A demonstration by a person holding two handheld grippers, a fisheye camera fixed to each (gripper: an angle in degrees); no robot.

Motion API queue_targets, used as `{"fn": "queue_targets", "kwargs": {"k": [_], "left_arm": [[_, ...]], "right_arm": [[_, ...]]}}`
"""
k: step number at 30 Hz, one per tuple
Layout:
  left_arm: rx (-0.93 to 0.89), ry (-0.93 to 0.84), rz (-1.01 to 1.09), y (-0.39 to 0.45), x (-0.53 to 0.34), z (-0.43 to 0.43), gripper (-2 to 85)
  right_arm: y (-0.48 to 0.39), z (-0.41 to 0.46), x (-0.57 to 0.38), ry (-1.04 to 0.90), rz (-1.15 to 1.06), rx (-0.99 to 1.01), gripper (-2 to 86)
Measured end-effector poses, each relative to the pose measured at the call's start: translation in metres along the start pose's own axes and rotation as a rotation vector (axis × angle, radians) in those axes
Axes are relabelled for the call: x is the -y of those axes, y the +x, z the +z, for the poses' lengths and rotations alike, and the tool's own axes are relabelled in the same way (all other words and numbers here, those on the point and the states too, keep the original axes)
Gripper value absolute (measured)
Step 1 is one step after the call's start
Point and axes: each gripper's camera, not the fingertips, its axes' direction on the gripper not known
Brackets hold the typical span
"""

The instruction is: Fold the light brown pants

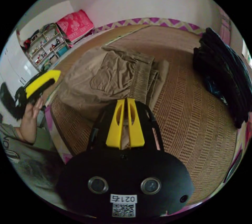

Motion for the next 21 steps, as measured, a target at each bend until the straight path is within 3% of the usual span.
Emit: {"fn": "queue_targets", "kwargs": {"k": [4, 8, 14, 16, 18, 19, 21], "left_arm": [[-0.395, -0.231, -0.3, -0.155, -0.003, 0.093, 9.4], [-0.786, -0.192, -0.542, -0.247, -0.015, 0.152, 15.7], [-0.838, -0.327, -0.562, -0.299, -0.007, 0.208, 19.0], [-0.838, -0.336, -0.561, -0.315, -0.004, 0.211, 18.2], [-0.929, -0.351, -0.539, -0.325, 0.0, 0.218, 14.0], [-0.974, -0.369, -0.612, -0.334, -0.005, 0.228, 8.0], [-1.017, -0.357, -0.672, -0.351, -0.01, 0.235, 5.2]], "right_arm": [[0.013, -0.008, 0.007, 0.027, 0.028, 0.068, 5.3], [0.065, -0.035, 0.01, 0.207, 0.179, 0.057, 8.0], [0.149, 0.051, 0.038, -0.025, 0.402, 0.295, 13.8], [0.163, 0.063, 0.039, 0.008, 0.456, 0.376, 13.3], [0.165, 0.081, 0.047, -0.012, 0.467, 0.448, 12.8], [0.159, 0.094, 0.053, -0.028, 0.461, 0.454, 11.3], [0.153, 0.104, 0.059, -0.032, 0.458, 0.429, 9.1]]}}
